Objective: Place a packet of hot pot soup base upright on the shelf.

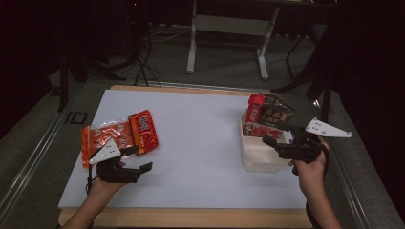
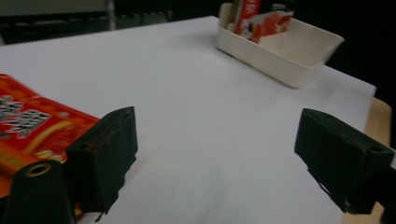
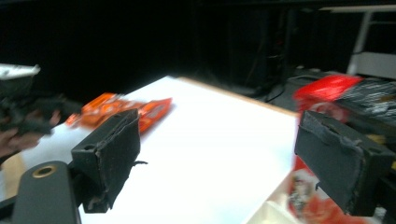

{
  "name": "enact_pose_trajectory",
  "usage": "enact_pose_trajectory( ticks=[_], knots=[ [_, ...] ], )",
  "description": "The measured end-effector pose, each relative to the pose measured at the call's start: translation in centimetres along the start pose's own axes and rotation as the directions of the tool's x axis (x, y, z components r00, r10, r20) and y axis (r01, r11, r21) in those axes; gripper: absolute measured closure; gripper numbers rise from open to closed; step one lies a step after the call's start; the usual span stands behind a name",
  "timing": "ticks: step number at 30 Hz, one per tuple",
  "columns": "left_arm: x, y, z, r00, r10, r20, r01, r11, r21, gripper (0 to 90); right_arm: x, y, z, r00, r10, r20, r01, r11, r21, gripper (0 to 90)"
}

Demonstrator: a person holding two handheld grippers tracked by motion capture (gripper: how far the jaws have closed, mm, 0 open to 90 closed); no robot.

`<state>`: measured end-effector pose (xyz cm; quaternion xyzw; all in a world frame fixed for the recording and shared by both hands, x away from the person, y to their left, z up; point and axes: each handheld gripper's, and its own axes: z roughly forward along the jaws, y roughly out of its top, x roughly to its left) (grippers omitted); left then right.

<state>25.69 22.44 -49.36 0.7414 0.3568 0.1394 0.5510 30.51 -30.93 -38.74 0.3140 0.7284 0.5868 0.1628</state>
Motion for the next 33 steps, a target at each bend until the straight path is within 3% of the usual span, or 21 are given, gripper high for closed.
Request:
enact_pose_trajectory(
  ticks=[1, 3, 5, 8, 12, 17, 21, 22, 26, 28, 29, 31, 32, 33],
  knots=[
    [0.1, 0.0, -0.5, 0.9997, 0.014, -0.020, -0.014, 0.9998, -0.011, 19.9, 0.4, -0.2, 0.1, 0.9999, 0.000, -0.013, 0.001, 1.000, 0.003, 14.4],
    [0.8, 0.2, -1.5, 0.9997, 0.001, -0.023, -0.001, 0.9998, -0.020, 37.3, 1.2, -0.6, 0.3, 0.9991, -0.010, -0.042, 0.011, 1.000, 0.017, 14.5],
    [1.4, 0.4, -2.5, 0.9982, 0.001, -0.060, -0.003, 0.9996, -0.028, 49.3, 2.0, -1.0, 0.4, 0.9974, -0.014, -0.070, 0.015, 1.000, 0.021, 14.6],
    [2.5, 0.7, -4.1, 0.9919, -0.011, -0.127, 0.007, 0.9995, -0.030, 59.4, 3.1, -1.5, 0.7, 0.9941, -0.026, -0.106, 0.029, 0.999, 0.034, 14.6],
    [4.3, 1.0, -5.8, 0.9783, -0.033, -0.205, 0.031, 0.9994, -0.015, 71.4, 3.8, -2.0, 0.9, 0.9899, -0.024, -0.140, 0.030, 0.999, 0.036, 14.7],
    [6.9, 0.2, -7.0, 0.9533, -0.056, -0.297, 0.066, 0.9976, 0.023, 89.2, 3.9, -2.5, 1.2, 0.9879, -0.005, -0.155, 0.014, 0.999, 0.052, 14.9],
    [8.6, -1.0, -7.3, 0.9372, -0.055, -0.344, 0.084, 0.9940, 0.069, 89.8, 4.0, -2.6, 1.2, 0.9867, 0.001, -0.163, 0.008, 0.998, 0.054, 14.9],
    [9.0, -1.3, -7.4, 0.9300, -0.061, -0.362, 0.094, 0.9928, 0.074, 89.8, 4.0, -2.7, 1.2, 0.9869, -0.002, -0.161, 0.011, 0.998, 0.056, 15.0],
    [10.8, -2.5, -7.7, 0.9141, -0.090, -0.395, 0.138, 0.9859, 0.095, 90.0, 4.0, -2.9, 1.4, 0.9862, -0.003, -0.166, 0.013, 0.998, 0.062, 15.0],
    [11.7, -2.7, -7.8, 0.9025, -0.102, -0.418, 0.156, 0.9829, 0.097, 90.0, 4.1, -2.9, 1.5, 0.9851, -0.004, -0.172, 0.016, 0.998, 0.067, 15.1],
    [12.2, -2.8, -7.8, 0.9026, -0.115, -0.415, 0.168, 0.9814, 0.093, 90.0, 4.2, -3.0, 1.5, 0.9844, -0.006, -0.176, 0.018, 0.998, 0.067, 15.0],
    [13.1, -2.7, -7.5, 0.8938, -0.107, -0.436, 0.170, 0.9795, 0.108, 90.0, 4.3, -3.0, 1.7, 0.9830, -0.012, -0.183, 0.025, 0.997, 0.070, 15.1],
    [13.5, -2.6, -7.3, 0.8921, -0.115, -0.437, 0.179, 0.9779, 0.108, 90.0, 4.4, -3.1, 1.7, 0.9817, -0.011, -0.190, 0.024, 0.997, 0.070, 15.1],
    [14.1, -2.5, -7.1, 0.8843, -0.107, -0.455, 0.176, 0.9780, 0.112, 90.0, 4.5, -3.2, 1.8, 0.9807, -0.014, -0.195, 0.028, 0.997, 0.070, 15.1]
  ],
)
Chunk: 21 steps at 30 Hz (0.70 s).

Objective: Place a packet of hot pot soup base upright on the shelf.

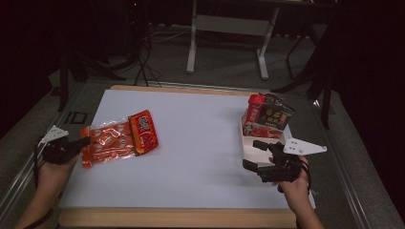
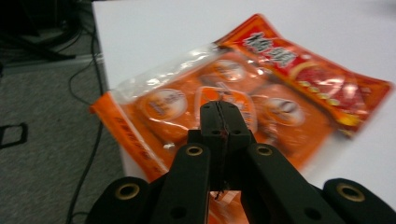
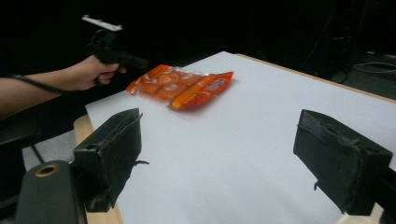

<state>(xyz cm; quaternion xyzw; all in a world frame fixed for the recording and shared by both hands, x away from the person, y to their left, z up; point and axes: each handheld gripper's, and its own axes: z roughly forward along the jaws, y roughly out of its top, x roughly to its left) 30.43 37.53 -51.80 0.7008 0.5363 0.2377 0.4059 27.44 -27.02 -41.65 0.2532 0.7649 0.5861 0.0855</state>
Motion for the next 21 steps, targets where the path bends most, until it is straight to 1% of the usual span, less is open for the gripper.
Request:
enact_pose_trajectory(
  ticks=[2, 3, 4, 5, 6, 7, 9, 11, 12, 14, 15, 16, 17, 19, 21],
  knots=[
    [0.5, 0.3, 0.7, 1.0000, 0.004, -0.009, -0.004, 0.9999, 0.010, 90.0, 0.0, -0.1, 0.2, 1.0000, -0.002, -0.005, 0.002, 1.000, 0.008, 15.0],
    [0.7, 0.4, 1.0, 0.9997, 0.008, -0.023, -0.008, 0.9999, 0.007, 90.0, 0.1, -0.1, 0.2, 0.9999, 0.000, -0.015, 0.000, 1.000, 0.006, 15.1],
    [1.0, 0.5, 1.4, 0.9997, 0.012, -0.019, -0.012, 0.9998, 0.017, 90.0, 0.1, -0.2, 0.3, 0.9998, 0.004, -0.020, -0.004, 1.000, 0.004, 15.1],
    [1.2, 0.6, 1.8, 0.9992, 0.025, -0.031, -0.024, 0.9995, 0.020, 90.0, 0.1, -0.2, 0.4, 0.9998, 0.002, -0.021, -0.002, 1.000, 0.006, 15.1],
    [1.4, 0.6, 2.2, 0.9990, 0.020, -0.040, -0.019, 0.9996, 0.022, 90.0, 0.1, -0.2, 0.4, 0.9998, 0.000, -0.021, 0.000, 1.000, 0.007, 15.0],
    [1.7, 0.6, 2.6, 0.9991, 0.019, -0.037, -0.019, 0.9996, 0.023, 90.0, 0.2, -0.2, 0.5, 0.9997, -0.001, -0.024, 0.001, 1.000, 0.008, 15.1],
    [2.1, 0.6, 3.3, 0.9979, 0.037, -0.053, -0.036, 0.9991, 0.023, 90.0, 0.3, -0.2, 0.6, 0.9995, -0.003, -0.030, 0.003, 1.000, 0.011, 15.1],
    [2.6, 0.7, 3.8, 0.9981, 0.026, -0.056, -0.025, 0.9995, 0.021, 90.0, 0.3, -0.2, 0.7, 0.9994, -0.007, -0.034, 0.007, 1.000, 0.010, 15.1],
    [2.9, 0.8, 4.0, 0.9974, 0.032, -0.065, -0.031, 0.9992, 0.026, 90.0, 0.3, -0.2, 0.8, 0.9993, -0.004, -0.038, 0.004, 1.000, 0.011, 15.1],
    [3.5, 1.0, 4.3, 0.9974, 0.024, -0.068, -0.023, 0.9995, 0.020, 90.0, 0.3, -0.2, 0.9, 0.9994, 0.000, -0.036, 0.001, 1.000, 0.013, 15.1],
    [3.7, 1.1, 4.5, 0.9968, 0.026, -0.076, -0.024, 0.9994, 0.024, 90.0, 0.3, -0.2, 0.9, 0.9993, 0.000, -0.037, 0.000, 1.000, 0.012, 15.1],
    [3.9, 1.1, 4.7, 0.9972, 0.025, -0.070, -0.023, 0.9994, 0.026, 90.0, 0.3, -0.2, 1.0, 0.9993, -0.001, -0.037, 0.001, 1.000, 0.014, 15.1],
    [3.9, 1.2, 4.8, 0.9968, 0.022, -0.077, -0.020, 0.9992, 0.034, 90.0, 0.3, -0.3, 1.0, 0.9993, -0.002, -0.037, 0.003, 1.000, 0.017, 15.1],
    [4.0, 1.2, 5.3, 0.9974, 0.016, -0.070, -0.013, 0.9990, 0.044, 90.0, 0.3, -0.3, 1.1, 0.9993, -0.004, -0.037, 0.005, 1.000, 0.022, 15.1],
    [3.7, 1.3, 5.8, 0.9966, 0.022, -0.079, -0.017, 0.9974, 0.070, 90.0, 0.3, -0.3, 1.1, 0.9994, -0.004, -0.036, 0.004, 1.000, 0.023, 15.1]
  ],
)
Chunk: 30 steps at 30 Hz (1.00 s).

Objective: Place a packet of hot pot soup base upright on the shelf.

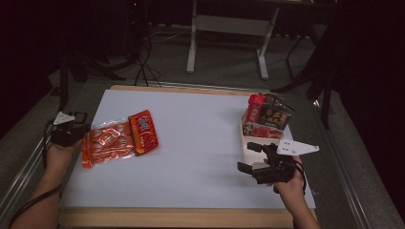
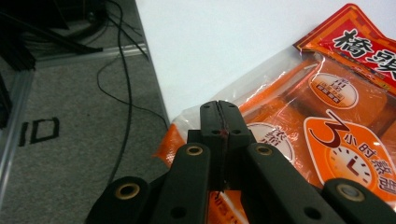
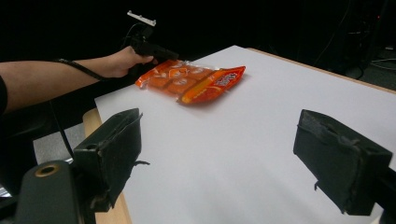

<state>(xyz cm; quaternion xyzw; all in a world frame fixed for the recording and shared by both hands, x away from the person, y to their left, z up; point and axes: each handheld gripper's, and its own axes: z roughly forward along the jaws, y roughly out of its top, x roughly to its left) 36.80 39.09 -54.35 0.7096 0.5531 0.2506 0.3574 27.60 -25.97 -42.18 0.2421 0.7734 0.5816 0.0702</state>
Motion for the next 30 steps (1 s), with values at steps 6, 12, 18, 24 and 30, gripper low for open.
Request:
enact_pose_trajectory(
  ticks=[6, 12, 18, 24, 30],
  knots=[
    [-0.2, 0.7, 1.0, 0.9999, 0.015, 0.001, -0.015, 0.9989, 0.044, 90.0, 0.0, -0.1, 0.0, 1.0000, 0.003, -0.002, -0.003, 1.000, 0.000, 15.1],
    [-1.0, 1.9, 1.8, 0.9935, 0.113, -0.008, -0.112, 0.9867, 0.119, 90.0, 0.0, -0.1, 0.0, 1.0000, 0.001, -0.001, -0.001, 1.000, 0.002, 15.1],
    [-1.4, 2.6, 1.8, 0.9847, 0.174, 0.001, -0.172, 0.9704, 0.169, 90.0, -0.1, -0.1, -0.2, 1.0000, 0.004, 0.000, -0.004, 1.000, -0.003, 15.1],
    [-1.6, 2.3, 1.1, 0.9797, 0.192, 0.056, -0.199, 0.9693, 0.145, 90.0, -0.2, -0.1, -0.6, 0.9999, 0.011, -0.002, -0.011, 1.000, -0.018, 15.1],
    [-1.6, 2.3, 1.3, 0.9826, 0.183, 0.033, -0.185, 0.9736, 0.133, 90.0, -0.1, 0.0, -0.4, 0.9999, 0.011, -0.006, -0.011, 1.000, -0.016, 15.2]
  ],
)
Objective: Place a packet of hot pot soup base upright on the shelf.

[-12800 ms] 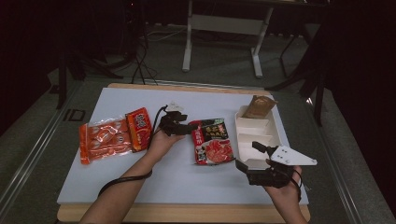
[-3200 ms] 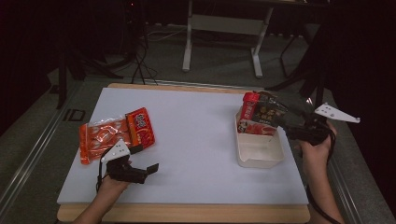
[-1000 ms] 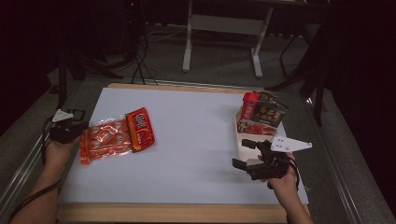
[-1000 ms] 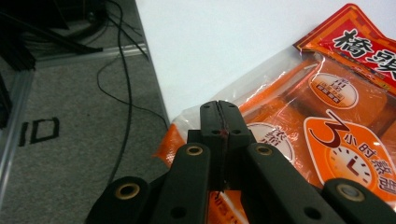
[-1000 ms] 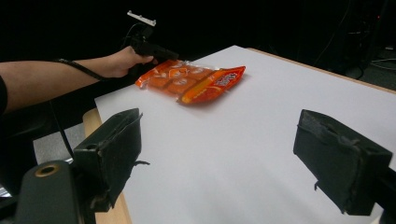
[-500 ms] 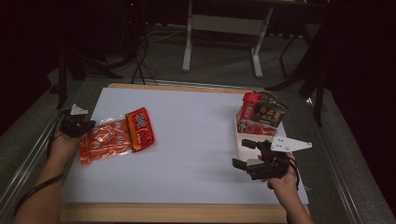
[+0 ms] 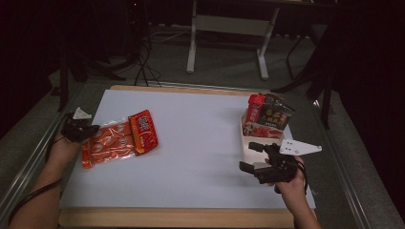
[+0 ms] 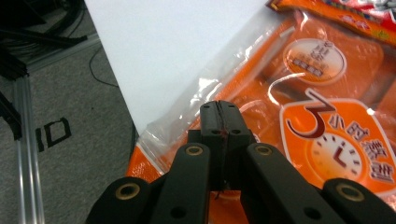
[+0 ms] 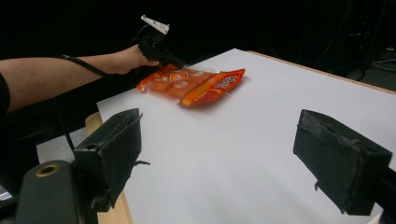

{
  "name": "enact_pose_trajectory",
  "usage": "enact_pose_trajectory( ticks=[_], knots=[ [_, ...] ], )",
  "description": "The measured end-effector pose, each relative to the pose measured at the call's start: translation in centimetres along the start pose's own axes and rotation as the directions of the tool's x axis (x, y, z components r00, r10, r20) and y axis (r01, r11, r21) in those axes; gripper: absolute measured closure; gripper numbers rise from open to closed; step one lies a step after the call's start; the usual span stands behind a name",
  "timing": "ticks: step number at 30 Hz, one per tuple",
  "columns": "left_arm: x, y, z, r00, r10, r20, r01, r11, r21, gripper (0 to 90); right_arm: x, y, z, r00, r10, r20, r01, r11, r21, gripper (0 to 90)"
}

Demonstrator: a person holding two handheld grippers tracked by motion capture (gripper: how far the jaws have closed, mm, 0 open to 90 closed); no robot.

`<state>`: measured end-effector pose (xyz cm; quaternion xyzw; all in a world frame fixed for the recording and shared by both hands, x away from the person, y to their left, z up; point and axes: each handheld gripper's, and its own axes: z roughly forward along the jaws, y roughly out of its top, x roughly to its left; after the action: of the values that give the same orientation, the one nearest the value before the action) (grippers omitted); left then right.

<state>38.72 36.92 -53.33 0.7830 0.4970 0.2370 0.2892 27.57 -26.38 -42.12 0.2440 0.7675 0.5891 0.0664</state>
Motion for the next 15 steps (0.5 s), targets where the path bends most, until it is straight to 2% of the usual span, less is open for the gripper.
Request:
enact_pose_trajectory(
  ticks=[2, 6, 10, 11, 14, 15],
  knots=[
    [0.3, 0.0, 0.3, 0.9996, -0.013, -0.026, 0.013, 0.9999, 0.007, 90.0, 0.1, 0.0, 0.1, 1.0000, 0.003, -0.005, -0.003, 1.000, 0.002, 15.2],
    [0.6, 0.1, 0.7, 0.9991, -0.032, -0.027, 0.032, 0.9994, 0.015, 90.0, 0.1, 0.0, 0.1, 1.0000, 0.004, -0.006, -0.004, 1.000, 0.002, 15.2],
    [0.7, 0.1, 0.9, 0.9992, -0.028, -0.028, 0.028, 0.9994, 0.020, 90.0, 0.0, 0.0, 0.0, 0.9999, 0.008, -0.007, -0.008, 1.000, -0.004, 15.2],
    [0.6, 0.4, 1.2, 0.9992, 0.009, -0.040, -0.007, 0.9991, 0.042, 90.0, -0.1, 0.0, 0.0, 0.9999, 0.010, -0.008, -0.010, 1.000, -0.004, 15.2],
    [0.5, 0.7, 1.6, 0.9977, 0.047, -0.049, -0.043, 0.9963, 0.074, 90.0, -0.1, -0.1, 0.0, 0.9998, 0.014, -0.011, -0.014, 1.000, -0.004, 15.2],
    [0.5, 0.7, 1.6, 0.9977, 0.047, -0.049, -0.043, 0.9963, 0.074, 90.0, -0.1, -0.1, 0.0, 0.9998, 0.014, -0.011, -0.014, 1.000, -0.004, 15.2]
  ],
)
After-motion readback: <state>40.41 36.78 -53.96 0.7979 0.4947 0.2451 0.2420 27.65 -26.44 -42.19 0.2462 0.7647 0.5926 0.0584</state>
